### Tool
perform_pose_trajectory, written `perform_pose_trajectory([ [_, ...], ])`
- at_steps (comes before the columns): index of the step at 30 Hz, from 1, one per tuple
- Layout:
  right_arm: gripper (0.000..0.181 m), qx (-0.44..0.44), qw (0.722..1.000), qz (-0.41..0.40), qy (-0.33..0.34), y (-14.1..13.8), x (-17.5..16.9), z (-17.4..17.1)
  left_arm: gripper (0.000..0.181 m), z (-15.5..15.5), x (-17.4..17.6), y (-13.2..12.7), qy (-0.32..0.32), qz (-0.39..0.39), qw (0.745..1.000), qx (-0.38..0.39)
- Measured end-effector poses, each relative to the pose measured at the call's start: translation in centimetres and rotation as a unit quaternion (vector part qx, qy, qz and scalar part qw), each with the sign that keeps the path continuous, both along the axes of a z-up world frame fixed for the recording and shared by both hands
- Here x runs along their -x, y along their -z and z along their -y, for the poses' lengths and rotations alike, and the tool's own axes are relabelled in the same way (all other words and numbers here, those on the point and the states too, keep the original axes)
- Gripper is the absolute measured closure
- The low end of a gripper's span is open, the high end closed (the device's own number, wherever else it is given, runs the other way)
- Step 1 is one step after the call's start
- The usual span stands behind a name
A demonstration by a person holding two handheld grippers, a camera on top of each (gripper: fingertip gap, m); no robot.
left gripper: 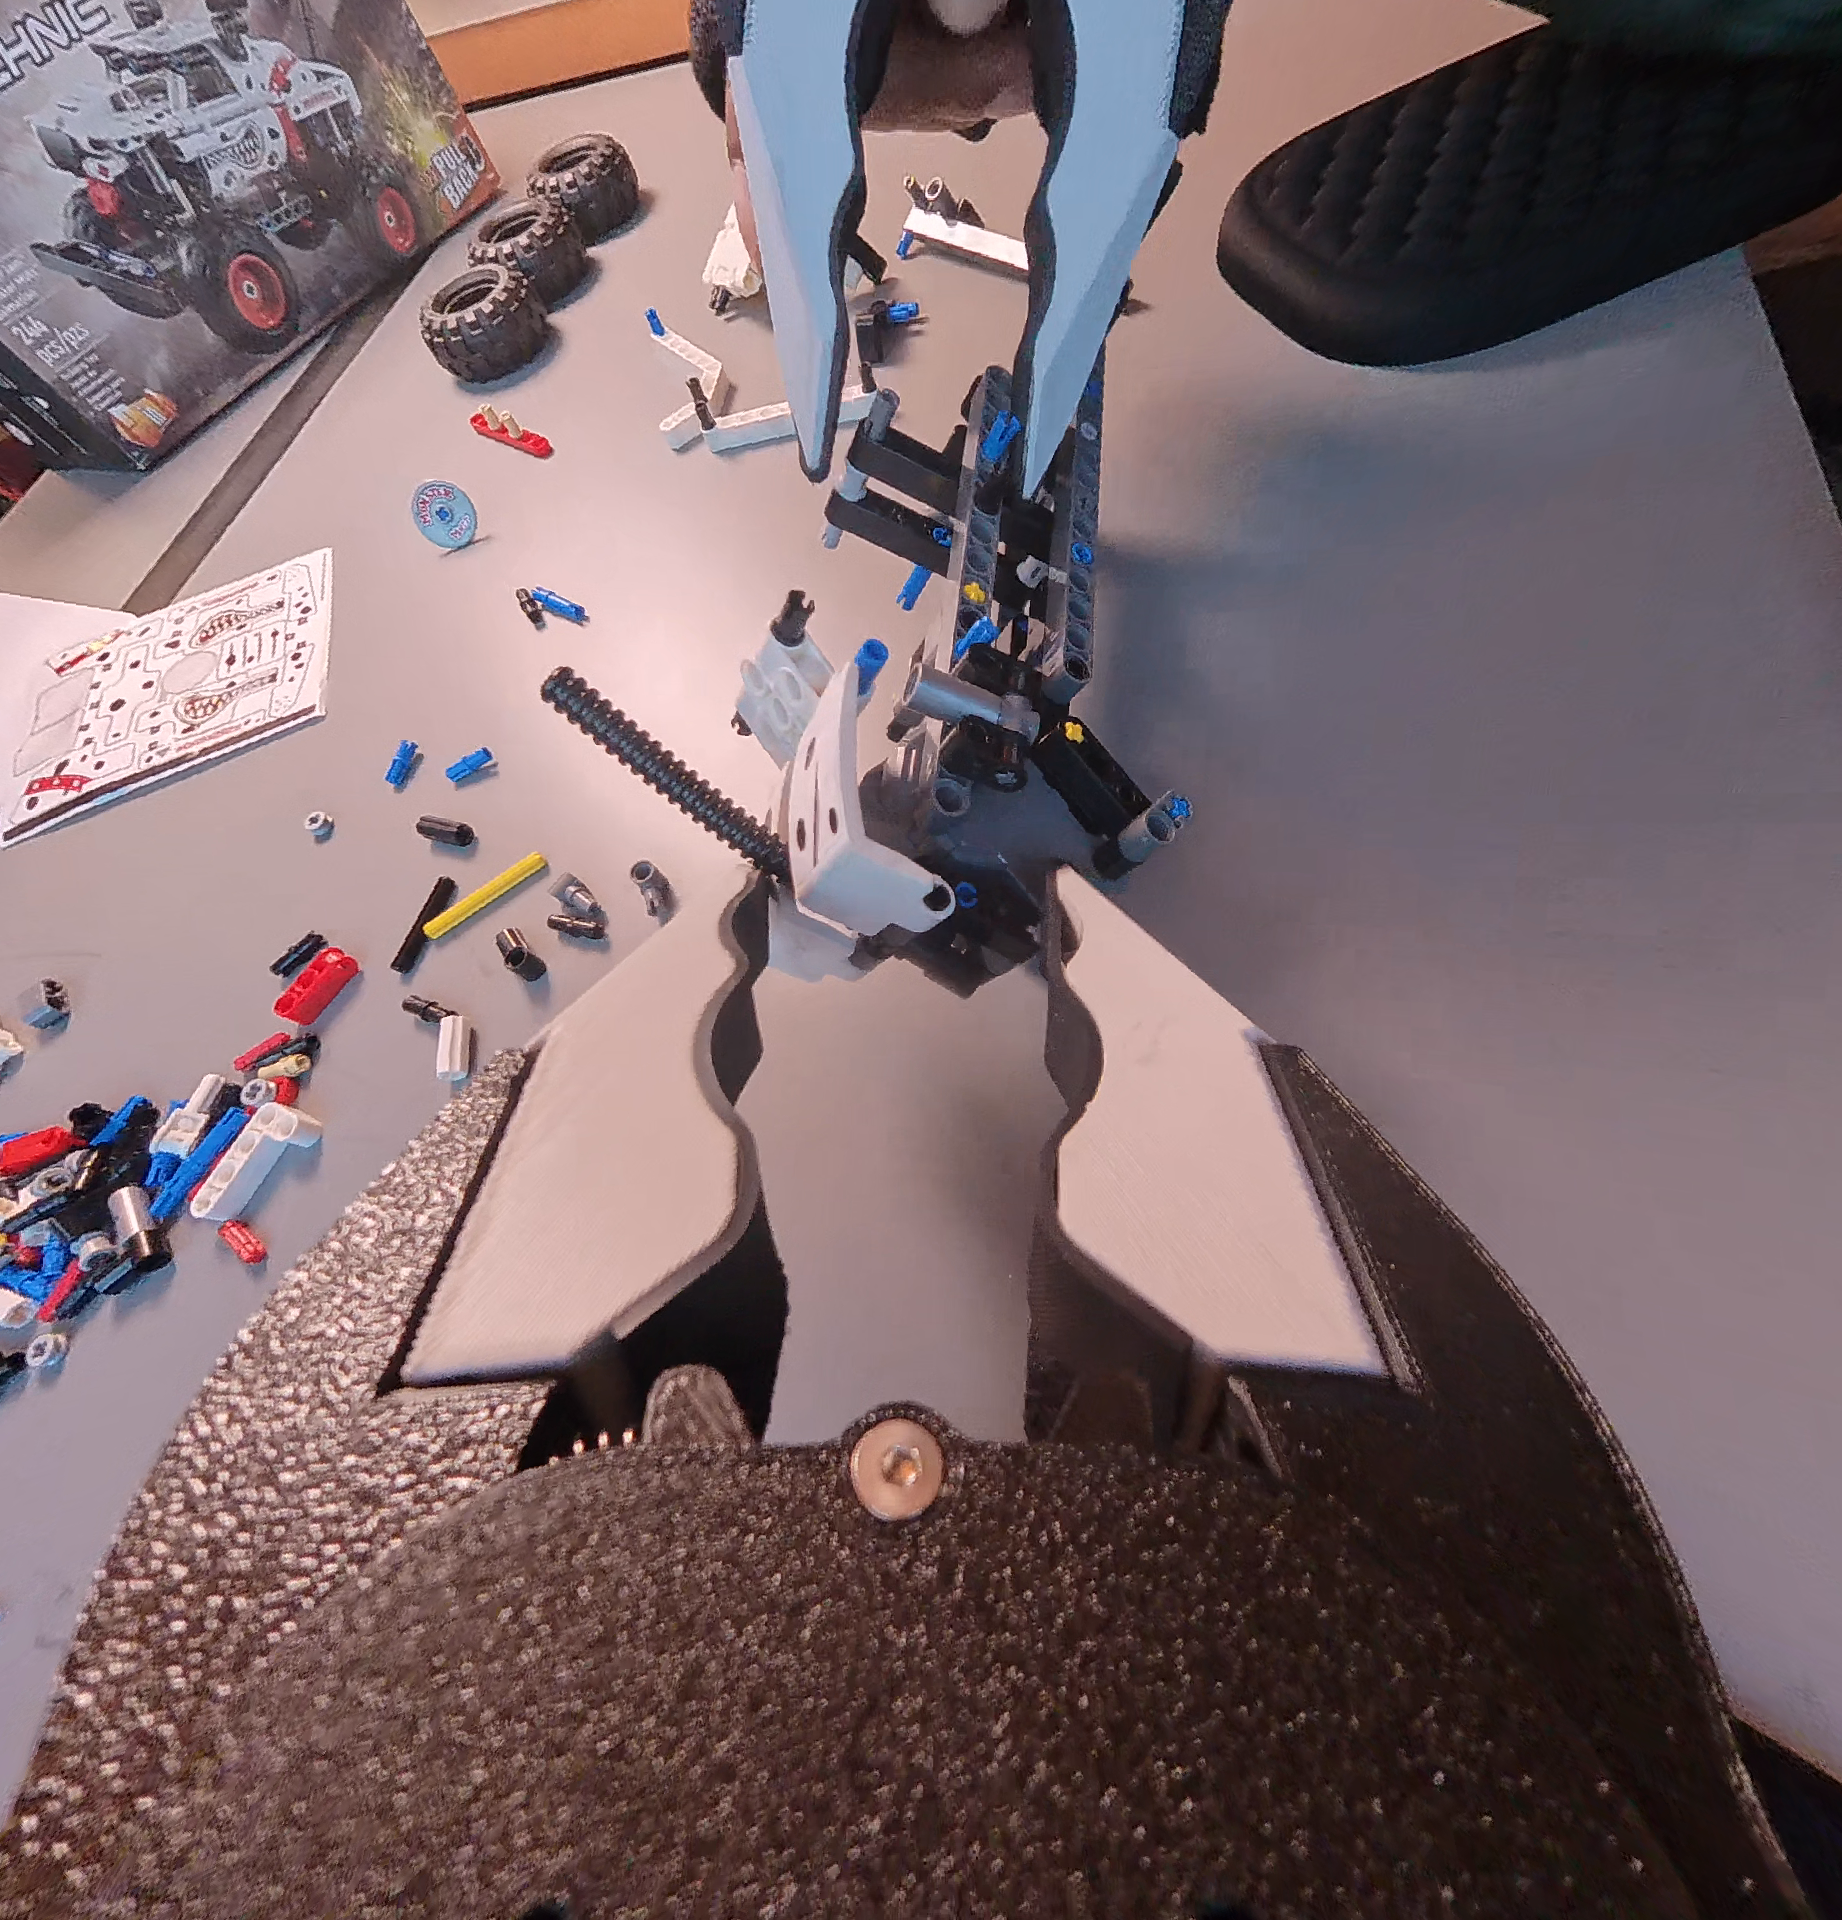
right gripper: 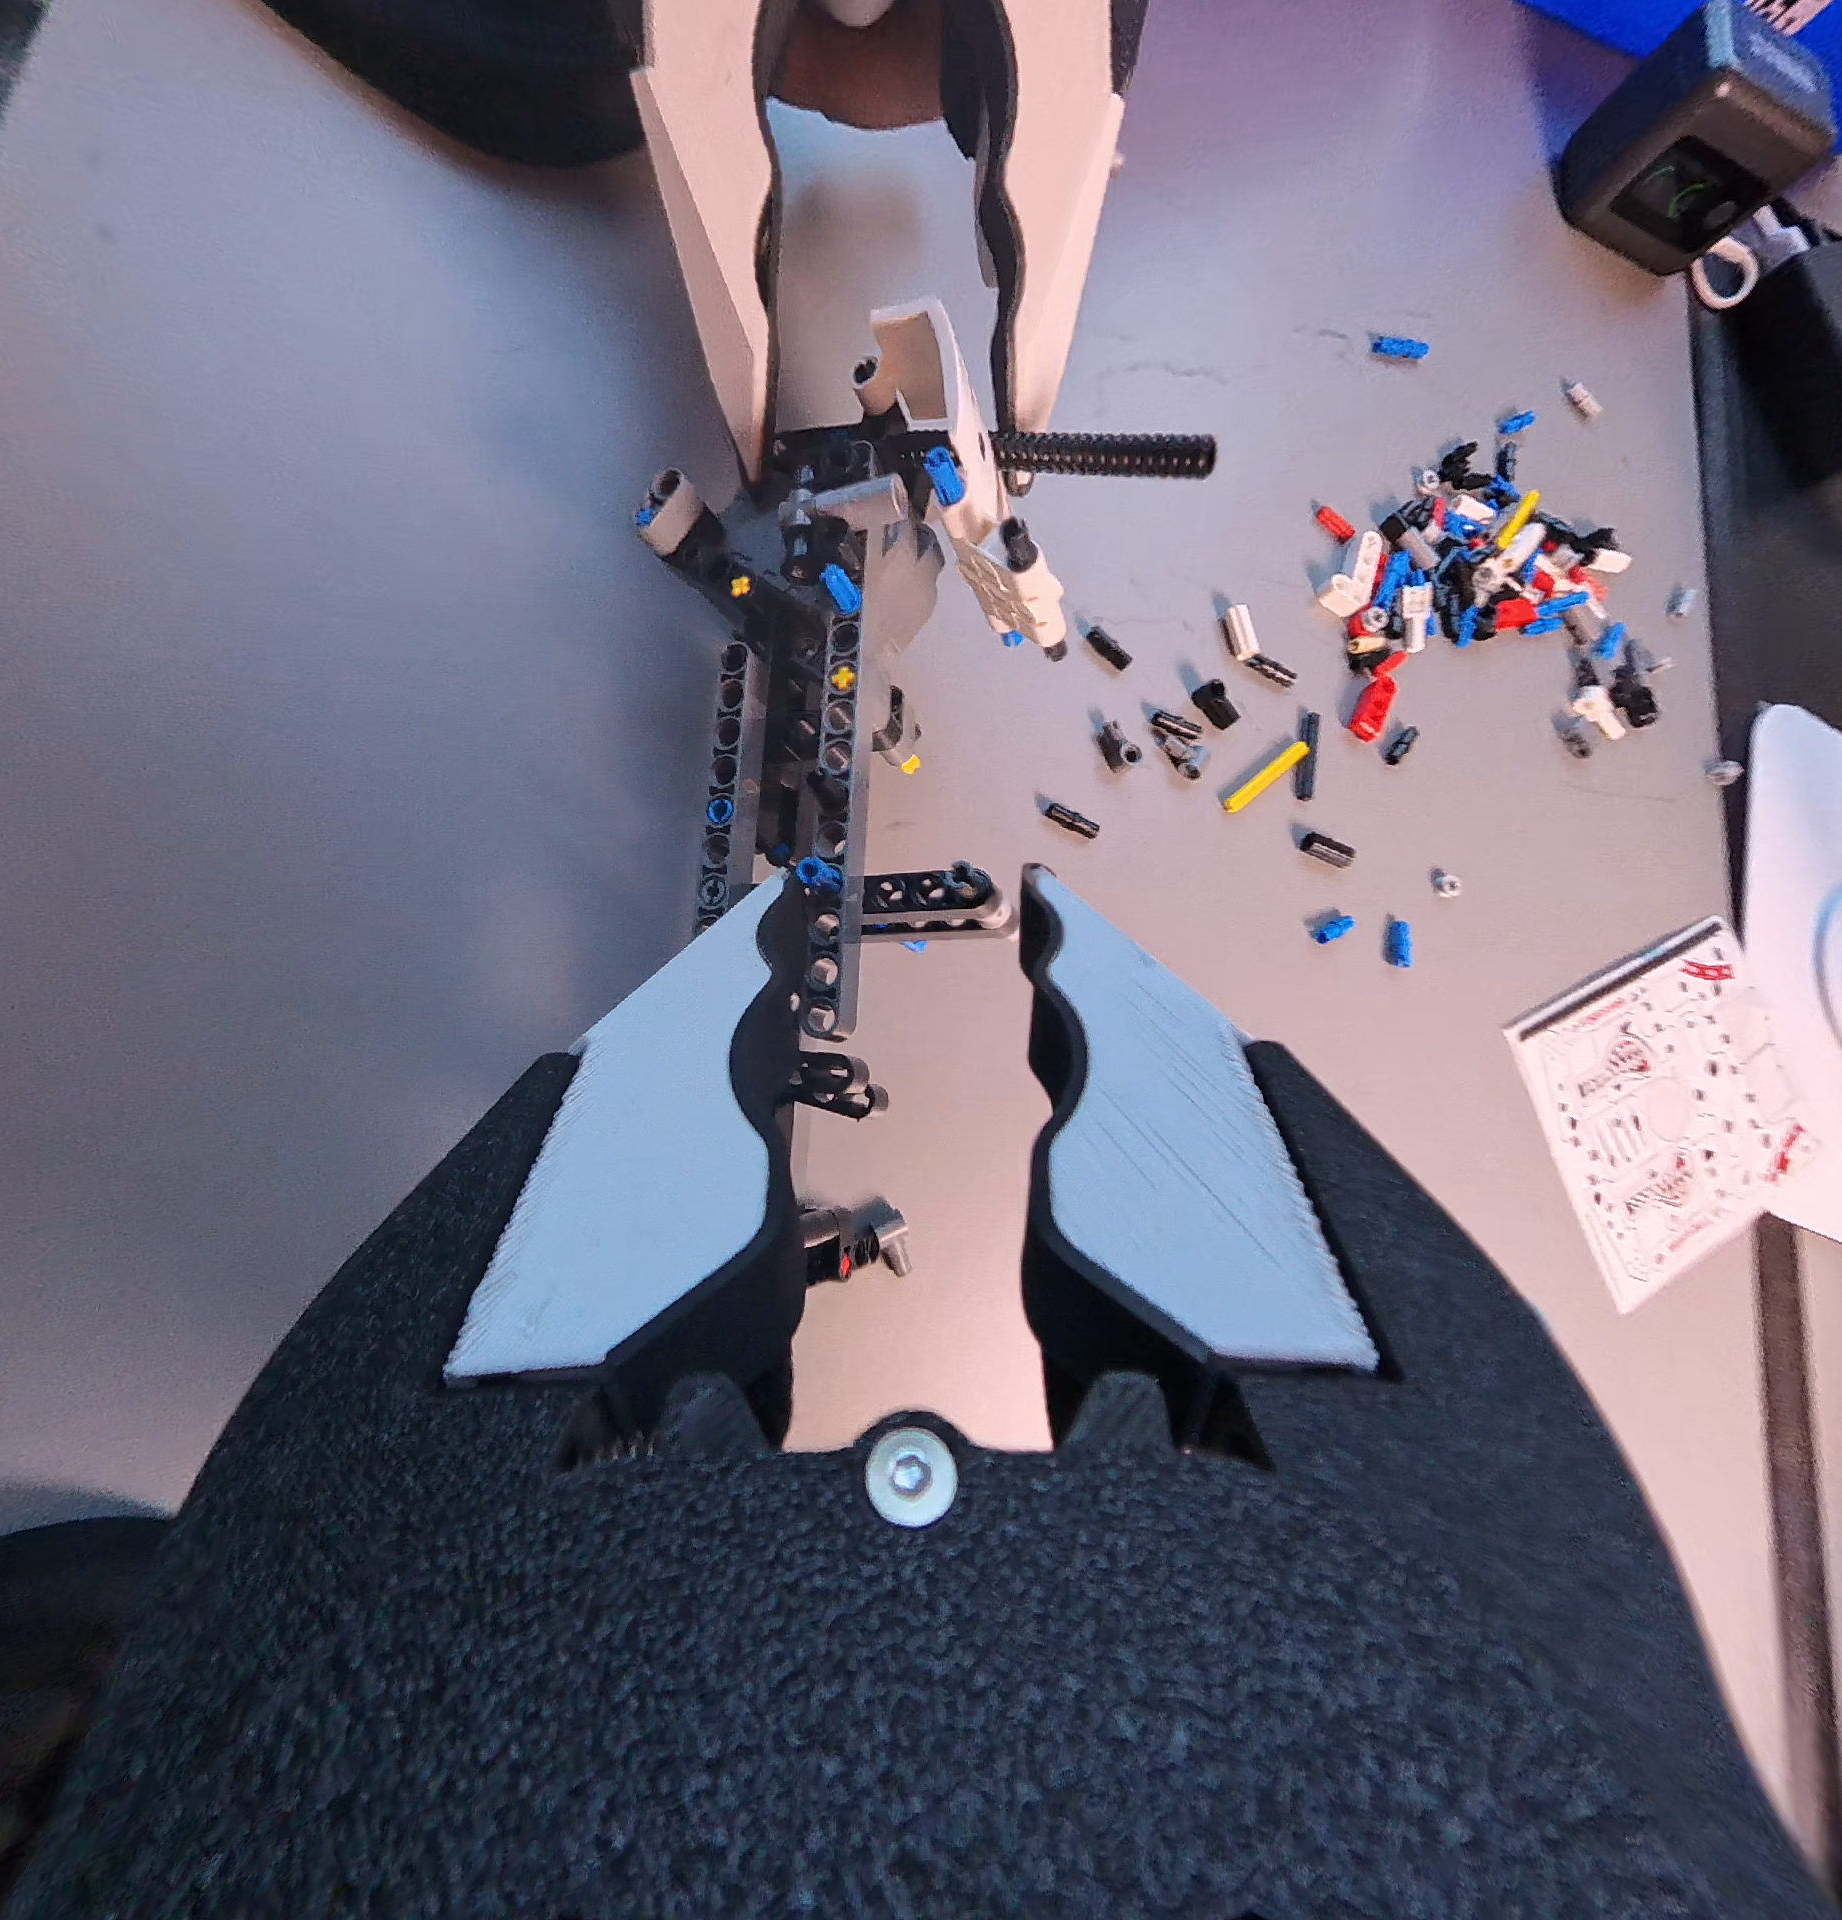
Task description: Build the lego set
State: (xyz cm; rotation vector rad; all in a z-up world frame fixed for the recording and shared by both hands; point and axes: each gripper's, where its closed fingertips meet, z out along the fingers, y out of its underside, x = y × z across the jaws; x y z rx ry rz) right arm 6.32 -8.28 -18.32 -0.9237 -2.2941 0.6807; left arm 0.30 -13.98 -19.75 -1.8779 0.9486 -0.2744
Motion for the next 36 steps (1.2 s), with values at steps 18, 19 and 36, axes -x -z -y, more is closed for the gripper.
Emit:
perform_pose_trajectory([
  [18,0.149,-0.033,0.994,-0.099,0.018,-4.4,-0.6,3.7,0.14,-0.1,0.3,-0.5,-0.015,0.009,1.0,0.001],
  [19,0.151,-0.045,0.994,-0.098,0.019,-3.9,-0.1,4.2,0.14,-0.1,0.3,-0.5,-0.015,0.008,1.0,0.001],
  [36,0.181,-0.193,0.97,-0.146,0.011,0.0,2.1,4.8,0.143,-0.3,2.0,-0.8,-0.052,0.019,0.998,0.011],
])
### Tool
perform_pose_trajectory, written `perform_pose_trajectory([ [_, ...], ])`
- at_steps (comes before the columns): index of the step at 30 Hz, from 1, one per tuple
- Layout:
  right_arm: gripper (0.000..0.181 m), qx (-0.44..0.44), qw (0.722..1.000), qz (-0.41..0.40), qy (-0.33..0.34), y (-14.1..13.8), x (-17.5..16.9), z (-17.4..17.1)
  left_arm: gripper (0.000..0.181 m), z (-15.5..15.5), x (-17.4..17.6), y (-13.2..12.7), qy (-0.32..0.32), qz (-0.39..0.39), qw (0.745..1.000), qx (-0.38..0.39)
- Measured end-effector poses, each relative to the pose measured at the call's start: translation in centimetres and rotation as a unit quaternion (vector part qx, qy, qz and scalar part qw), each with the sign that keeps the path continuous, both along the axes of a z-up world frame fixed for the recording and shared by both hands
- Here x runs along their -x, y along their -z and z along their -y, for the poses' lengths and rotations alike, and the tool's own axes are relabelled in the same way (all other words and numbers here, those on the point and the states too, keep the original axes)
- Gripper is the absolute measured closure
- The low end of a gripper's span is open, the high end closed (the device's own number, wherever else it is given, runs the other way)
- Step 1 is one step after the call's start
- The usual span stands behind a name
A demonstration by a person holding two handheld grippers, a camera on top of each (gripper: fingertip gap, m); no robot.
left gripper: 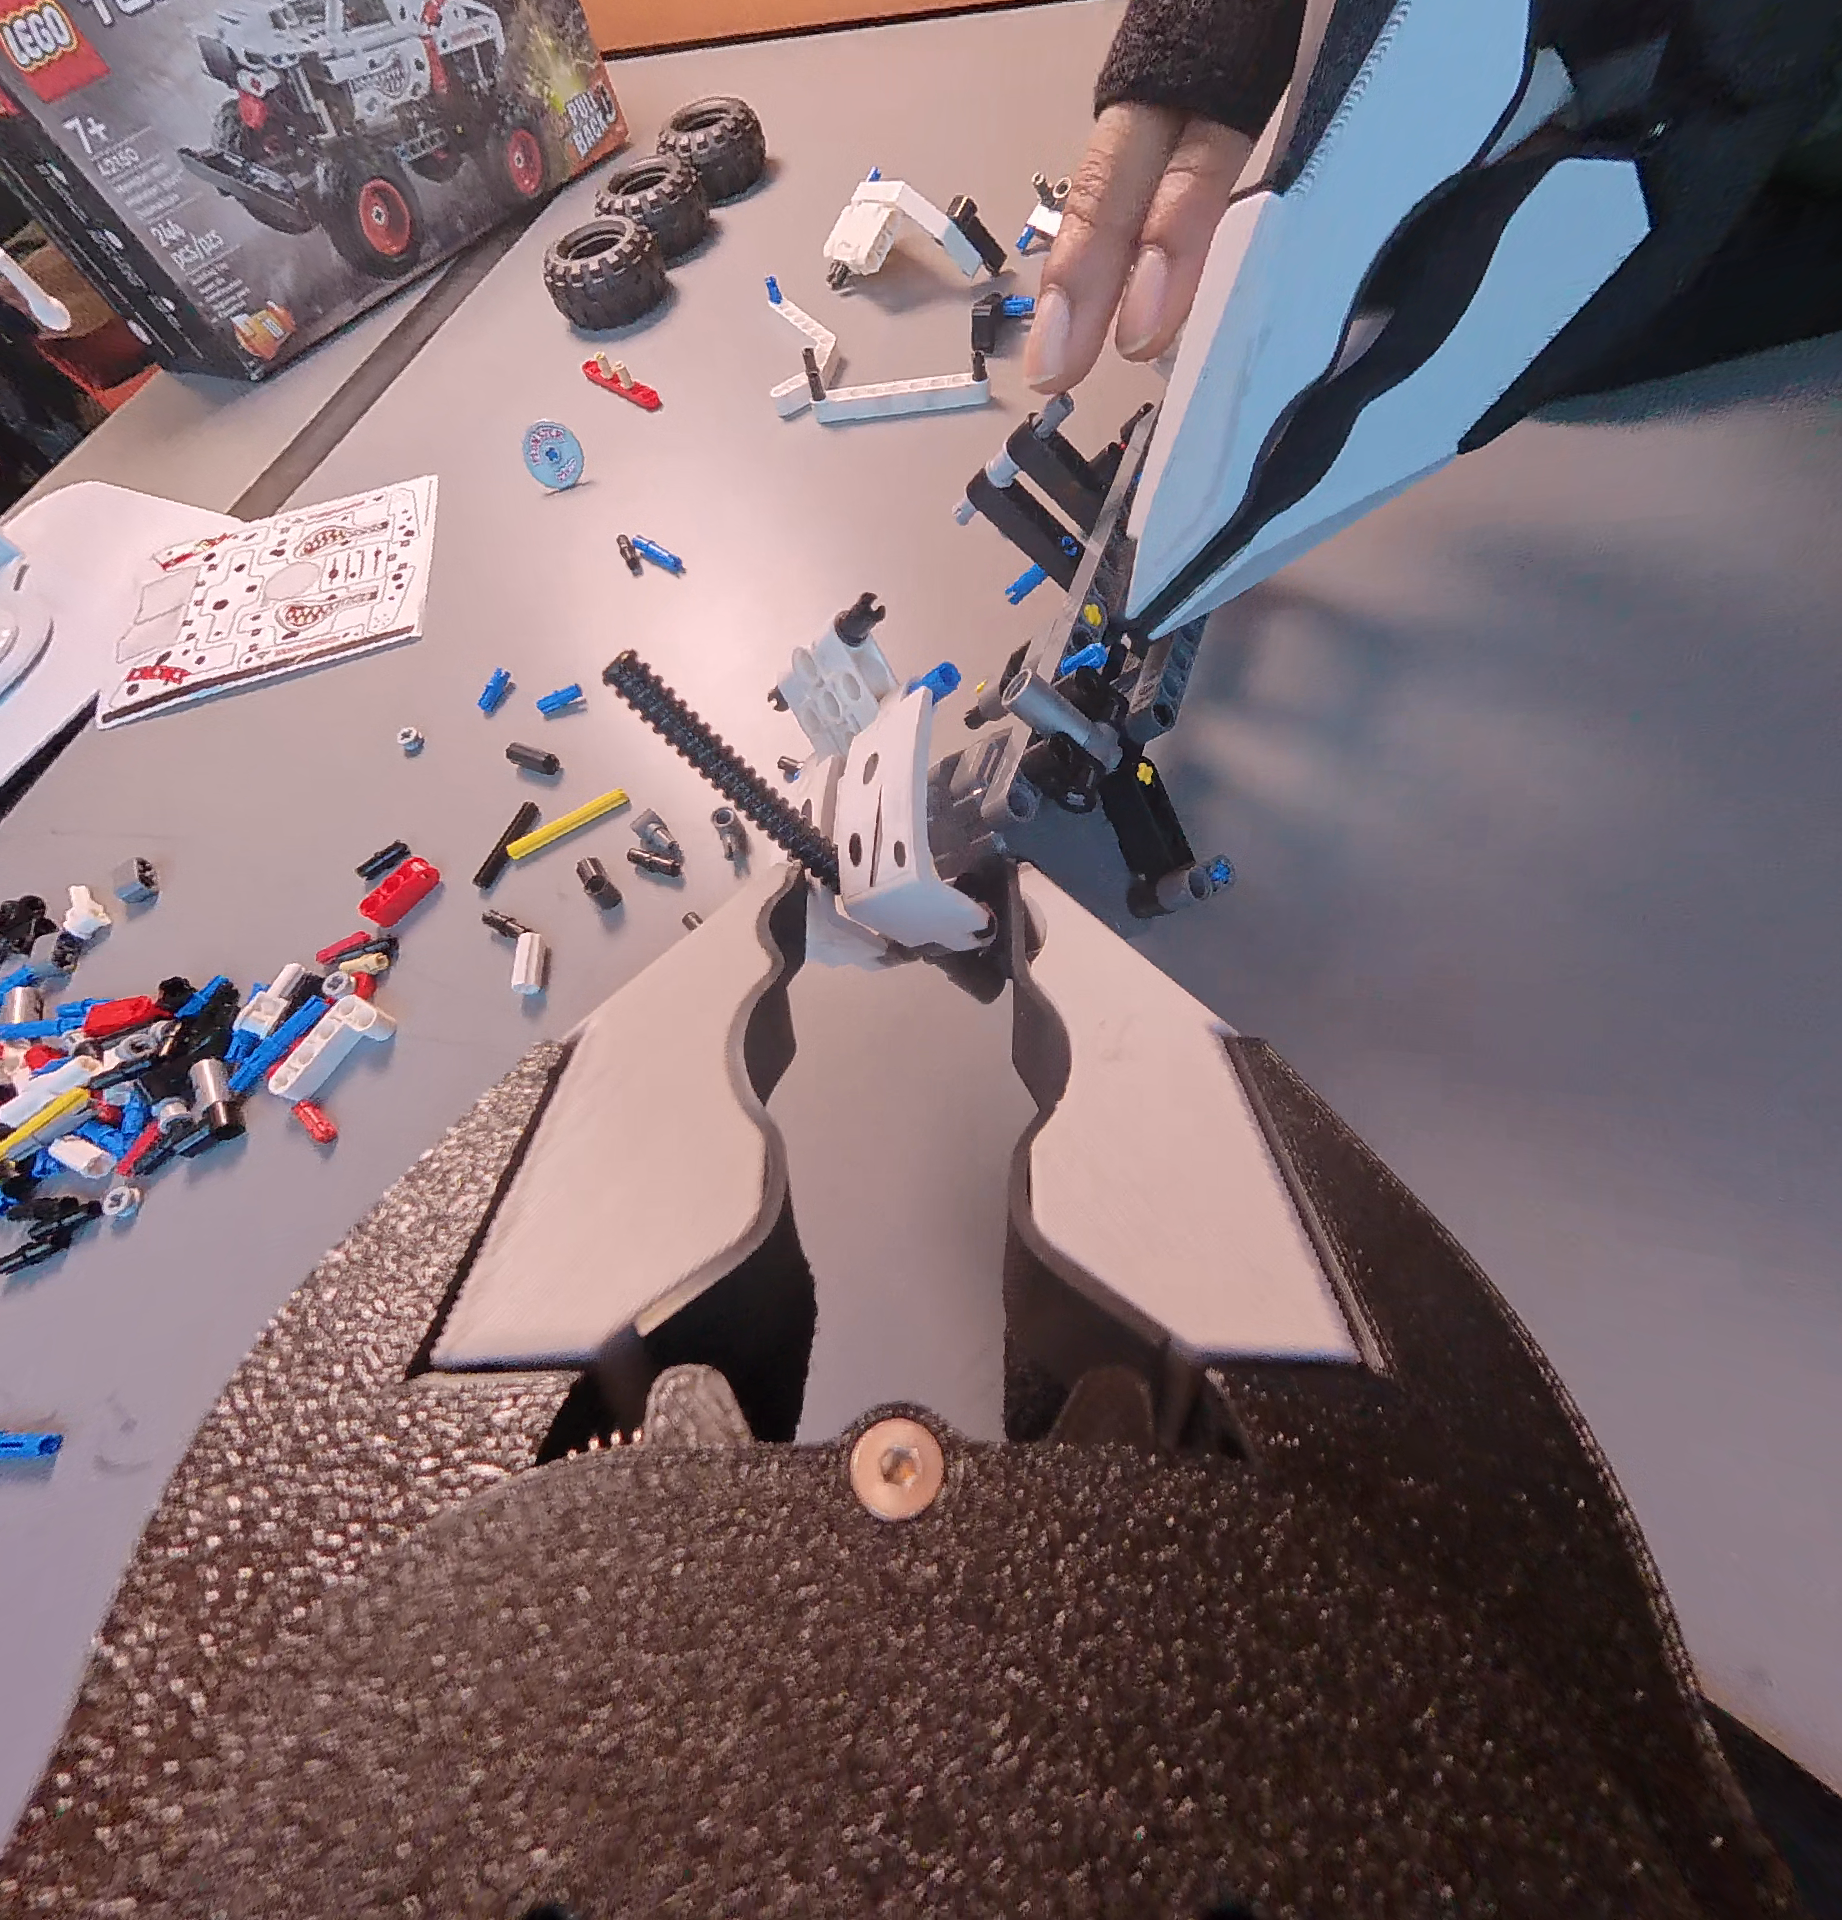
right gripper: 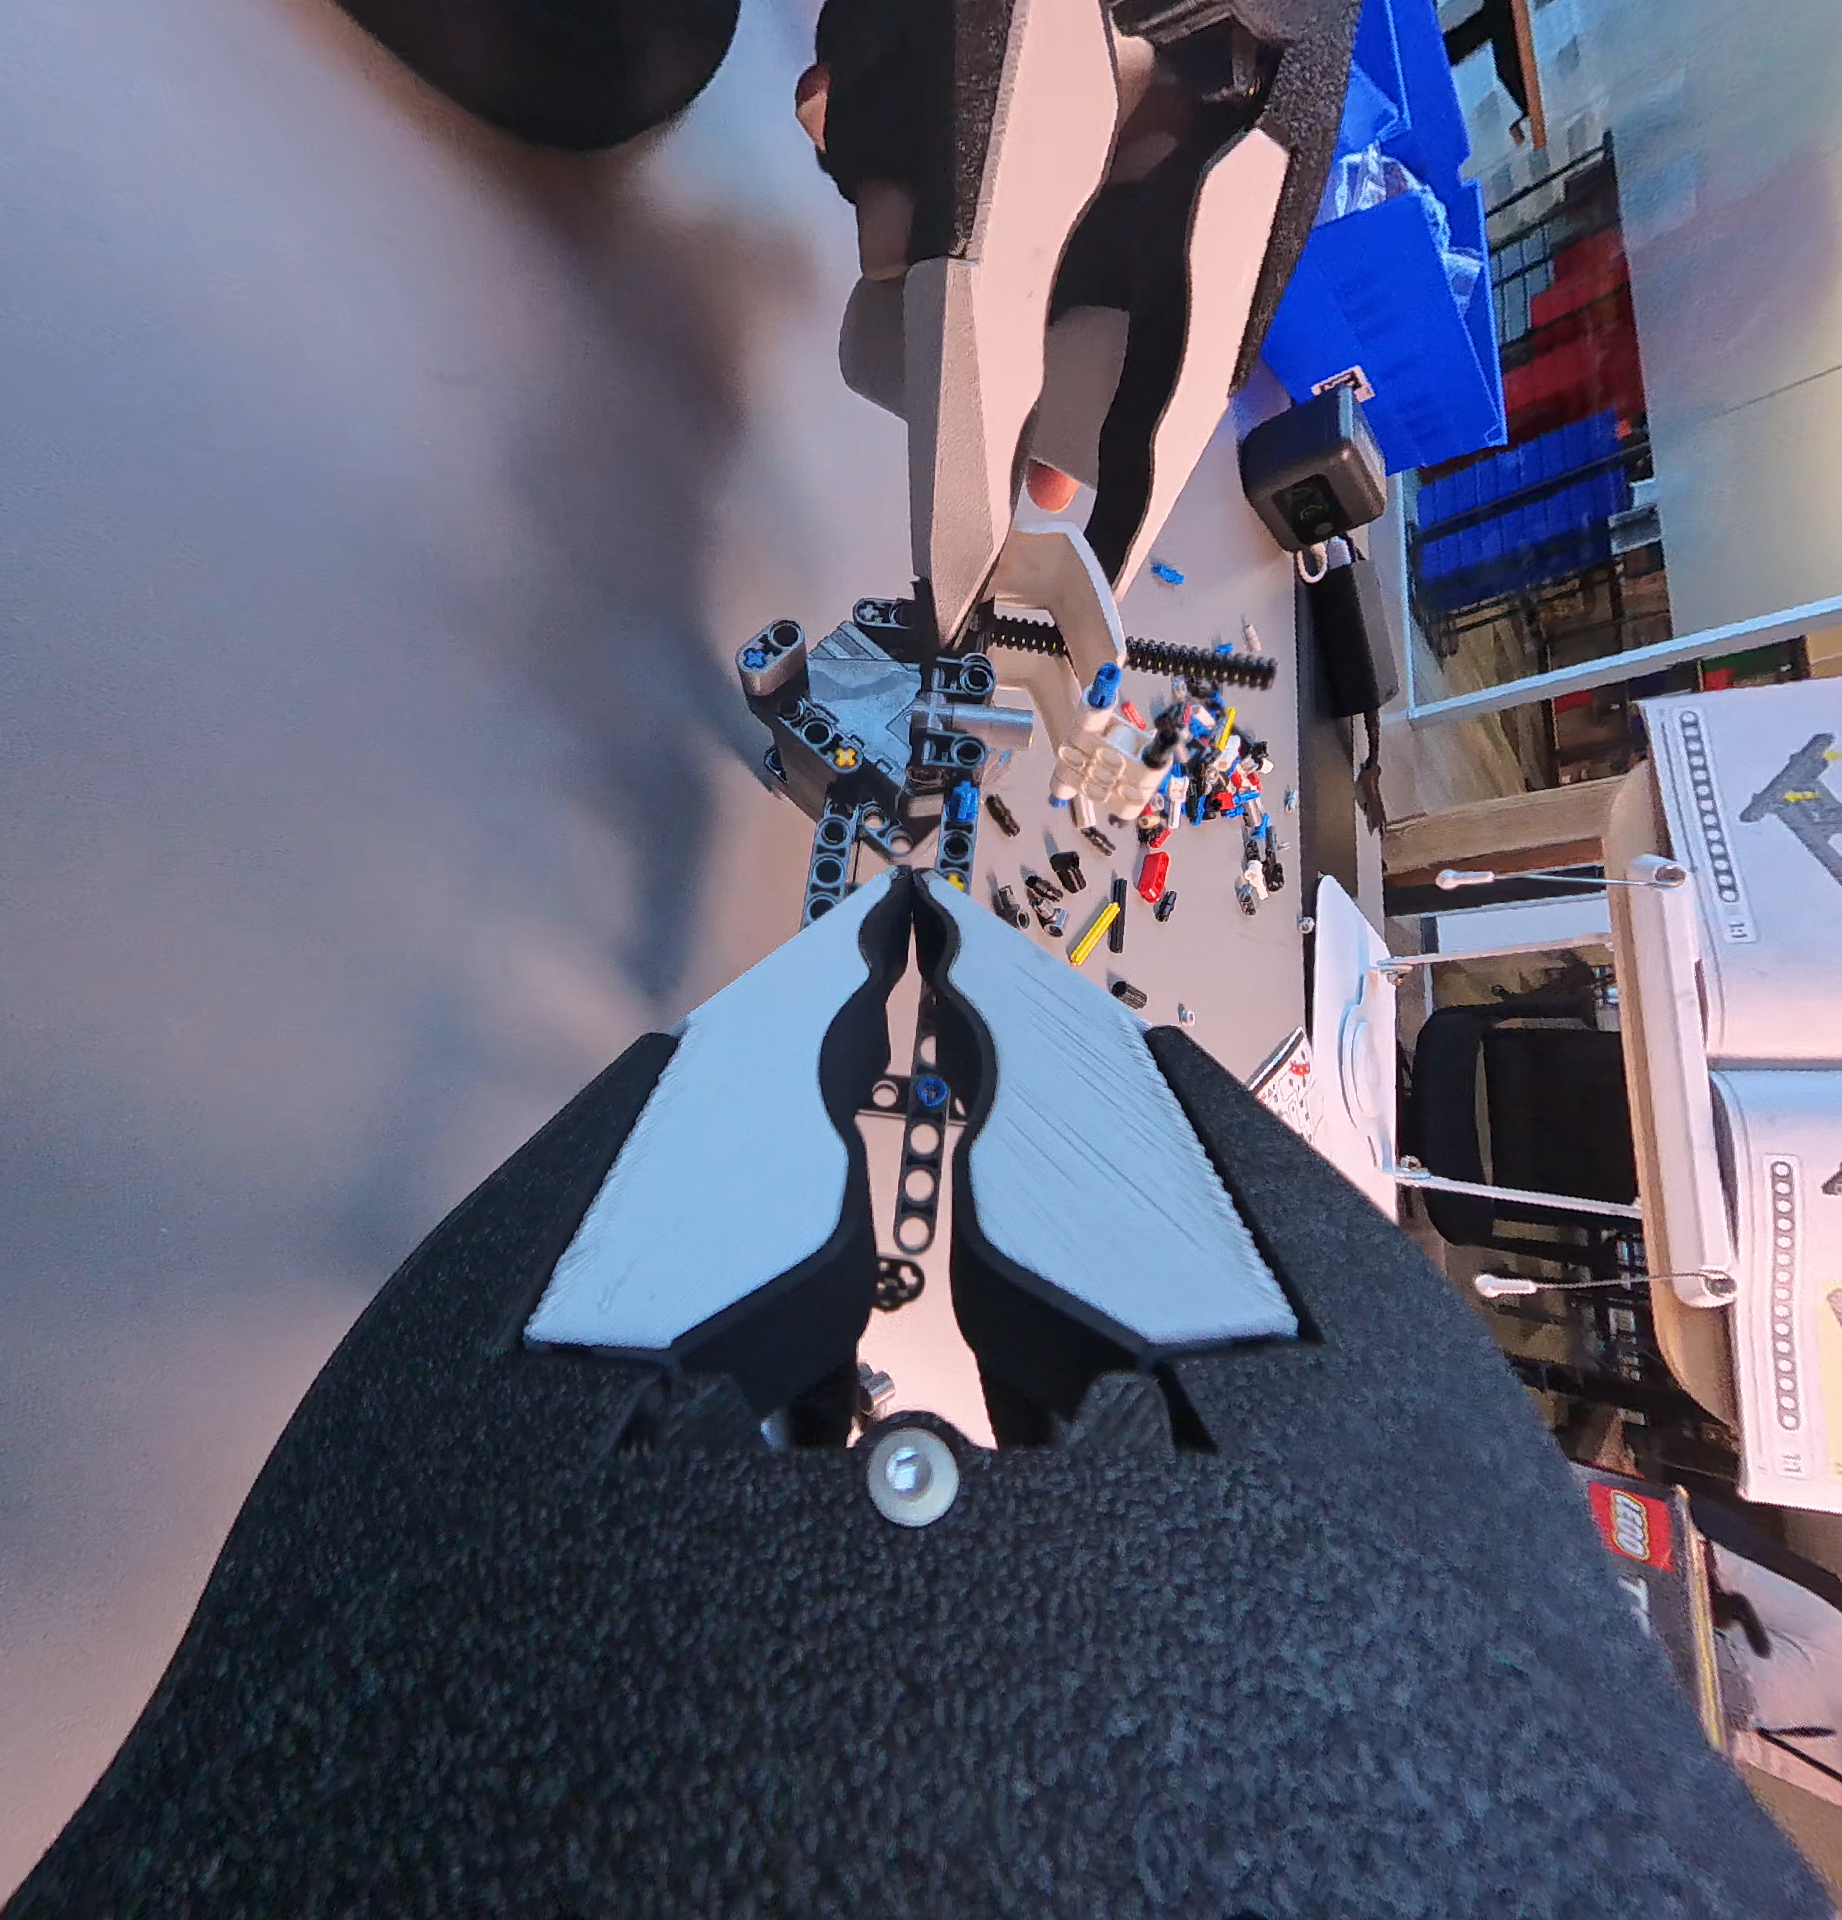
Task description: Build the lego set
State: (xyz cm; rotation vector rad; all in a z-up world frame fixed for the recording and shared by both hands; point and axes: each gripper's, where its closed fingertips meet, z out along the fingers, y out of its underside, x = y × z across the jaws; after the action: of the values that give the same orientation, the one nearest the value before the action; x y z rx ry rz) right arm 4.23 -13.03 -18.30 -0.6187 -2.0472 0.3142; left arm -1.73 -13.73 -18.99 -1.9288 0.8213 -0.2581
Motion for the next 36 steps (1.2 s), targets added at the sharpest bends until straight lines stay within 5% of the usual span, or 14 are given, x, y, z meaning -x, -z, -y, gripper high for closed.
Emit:
perform_pose_trajectory([
  [6,0.18,0.016,1.0,-0.02,0.015,-0.5,0.2,-0.3,0.145,0.0,-0.1,-0.1,-0.002,0.011,1.0,0.006],
  [12,0.152,0.035,0.998,-0.006,0.045,-0.3,0.8,-0.5,0.146,-0.1,-0.1,-0.1,-0.006,0.022,1.0,0.012],
  [17,0.173,0.02,0.998,0.02,0.059,0.8,0.8,-1.5,0.146,0.0,-0.7,-0.2,0.002,0.021,1.0,0.011],
  [36,0.173,0.03,0.998,-0.008,0.05,0.8,0.8,-2.6,0.144,-0.2,0.7,0.1,-0.03,0.05,0.997,0.042],
])
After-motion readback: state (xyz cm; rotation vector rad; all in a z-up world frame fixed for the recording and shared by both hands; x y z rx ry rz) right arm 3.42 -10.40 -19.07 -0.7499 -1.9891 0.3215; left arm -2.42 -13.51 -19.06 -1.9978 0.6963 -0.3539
